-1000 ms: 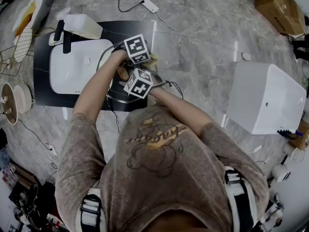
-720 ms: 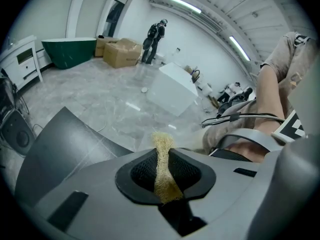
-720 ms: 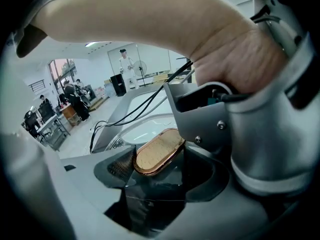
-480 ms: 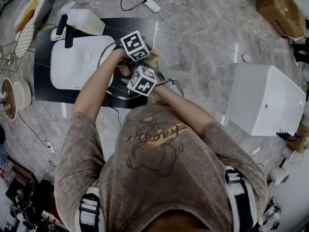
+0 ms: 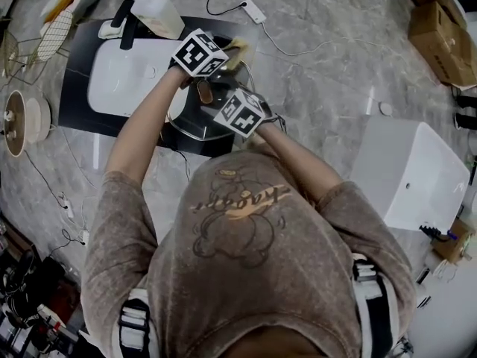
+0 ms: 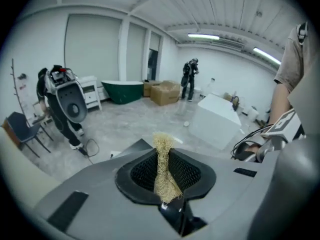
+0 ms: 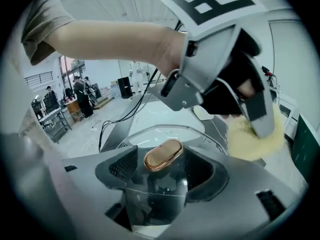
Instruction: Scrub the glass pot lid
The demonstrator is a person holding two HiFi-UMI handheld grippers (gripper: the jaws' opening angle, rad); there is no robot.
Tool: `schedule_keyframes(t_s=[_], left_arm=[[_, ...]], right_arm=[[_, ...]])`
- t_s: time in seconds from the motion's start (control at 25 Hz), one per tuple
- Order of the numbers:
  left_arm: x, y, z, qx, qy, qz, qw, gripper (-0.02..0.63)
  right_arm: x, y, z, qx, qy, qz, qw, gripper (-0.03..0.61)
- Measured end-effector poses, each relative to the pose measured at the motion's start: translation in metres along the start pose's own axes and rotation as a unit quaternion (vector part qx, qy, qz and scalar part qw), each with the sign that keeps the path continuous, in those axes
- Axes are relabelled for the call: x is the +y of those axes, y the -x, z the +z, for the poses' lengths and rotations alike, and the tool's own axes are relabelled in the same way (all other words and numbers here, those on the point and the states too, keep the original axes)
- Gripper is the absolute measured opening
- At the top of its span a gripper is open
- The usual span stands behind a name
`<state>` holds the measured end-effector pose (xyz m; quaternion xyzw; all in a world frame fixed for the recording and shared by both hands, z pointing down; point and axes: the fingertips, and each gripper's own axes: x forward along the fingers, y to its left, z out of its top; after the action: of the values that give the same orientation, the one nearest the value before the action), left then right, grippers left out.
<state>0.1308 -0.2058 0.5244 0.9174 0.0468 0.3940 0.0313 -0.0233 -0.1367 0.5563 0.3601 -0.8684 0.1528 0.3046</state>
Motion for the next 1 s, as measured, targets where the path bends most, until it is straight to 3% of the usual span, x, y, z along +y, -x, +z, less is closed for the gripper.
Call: schedule_keyframes(t_s=[0.24,0.52,0.64,1.0], left_arm=[[0.023,0.088,0.000,-0.069,0.018,0.123,0.9898,0.067],[0.002,0.186,-0.041,-0.134,0.091,0.220,0.9618,0.067],[-0.014,0.220,-0.061,-0.151,0.099,0.274,0.9445,0.067],[-0.063,0.264,-0.092,-0.244,0.178,0.379,0.8748,0.067]], right_arm=[[-0.017,0.028,0.019,-0.028,0.003,-0.005,1.000,0.261],[-0.035,0.070,0.057,-0.095,0.008,-0.004,0.995,0.258],[-0.041,0.093,0.074,-0.133,0.008,-0.005,0.991,0.253],[-0.033,0.140,0.099,-0.217,-0.036,-0.030,0.975,0.216]])
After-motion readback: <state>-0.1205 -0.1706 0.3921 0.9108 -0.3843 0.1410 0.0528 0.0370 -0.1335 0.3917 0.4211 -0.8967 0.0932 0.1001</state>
